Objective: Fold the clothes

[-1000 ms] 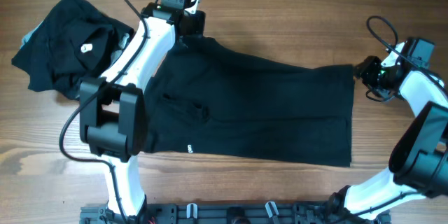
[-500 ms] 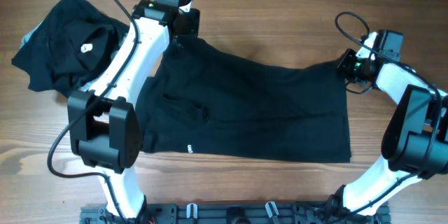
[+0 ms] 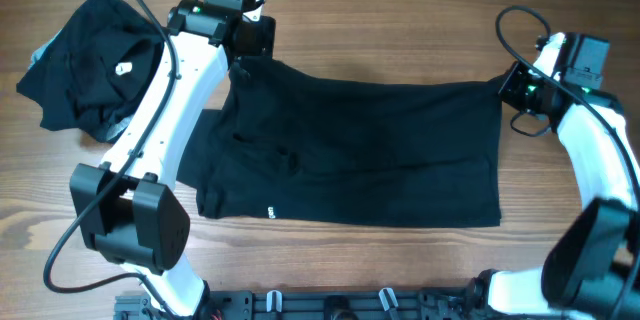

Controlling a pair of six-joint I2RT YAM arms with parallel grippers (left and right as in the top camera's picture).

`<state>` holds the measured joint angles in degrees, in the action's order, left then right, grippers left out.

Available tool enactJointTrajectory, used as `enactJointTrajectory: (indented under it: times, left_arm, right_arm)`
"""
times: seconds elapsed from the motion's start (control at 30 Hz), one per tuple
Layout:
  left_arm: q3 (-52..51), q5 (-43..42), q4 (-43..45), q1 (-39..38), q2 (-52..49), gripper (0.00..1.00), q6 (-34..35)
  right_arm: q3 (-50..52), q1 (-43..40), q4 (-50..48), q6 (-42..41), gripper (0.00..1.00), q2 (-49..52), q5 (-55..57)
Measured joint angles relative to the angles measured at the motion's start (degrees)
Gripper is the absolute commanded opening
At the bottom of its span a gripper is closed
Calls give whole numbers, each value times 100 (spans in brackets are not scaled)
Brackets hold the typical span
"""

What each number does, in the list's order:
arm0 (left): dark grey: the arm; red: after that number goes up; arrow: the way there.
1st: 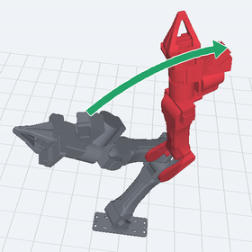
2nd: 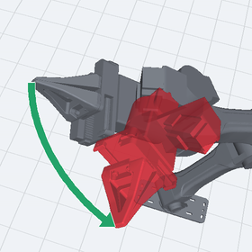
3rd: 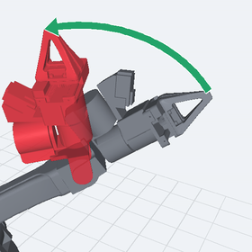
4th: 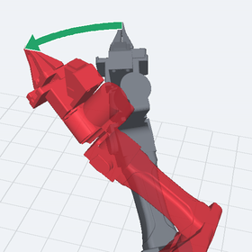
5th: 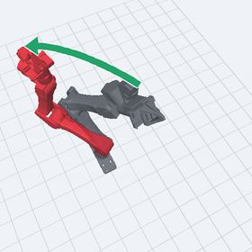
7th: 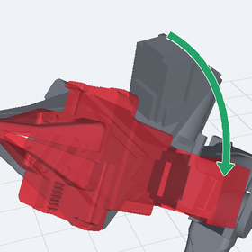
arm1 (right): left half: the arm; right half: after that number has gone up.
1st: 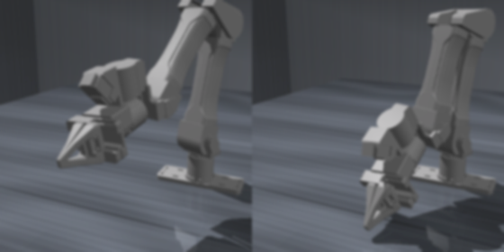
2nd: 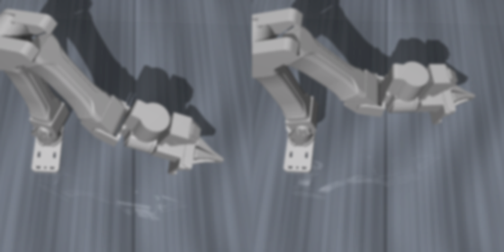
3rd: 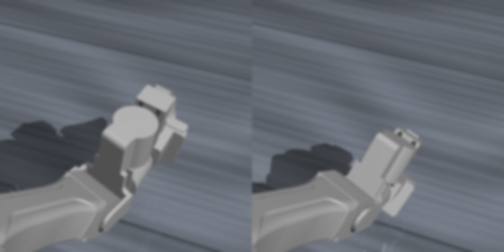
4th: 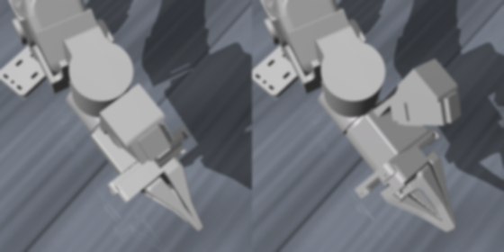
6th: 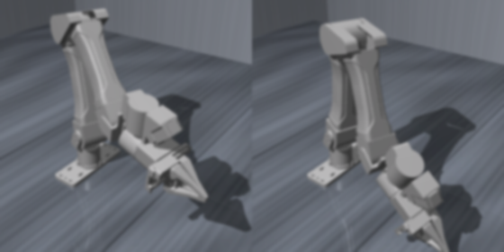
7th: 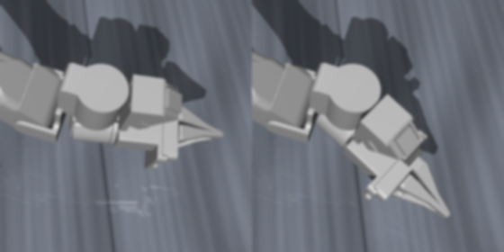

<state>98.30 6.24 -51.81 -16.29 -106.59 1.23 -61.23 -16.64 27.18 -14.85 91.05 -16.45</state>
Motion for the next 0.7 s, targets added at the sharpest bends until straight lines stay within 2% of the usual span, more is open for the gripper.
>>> enactJointTrajectory:
  times: [0.13,0.2,0.4,0.53,0.6,0.7]
  left_arm:
    - [-63,0,-92,57,0,4,0]
    - [-184,-2,-92,181,0,4,37]
    - [-343,-4,-238,264,0,4,256]
    - [-424,-4,-986,264,0,4,787]
    - [-782,-105,-1021,267,11,4,994]
    - [-1482,-446,-973,264,9,4,1158]
  right_arm:
    - [0,0,688,-352,4,-343,643]
    - [0,0,708,-584,4,-343,1014]
    - [0,0,807,-610,4,-343,1021]
    - [0,0,1779,-612,4,-343,1025]
    - [0,0,2472,-767,4,-343,1185]
    - [0,0,2879,-938,5,-343,1578]
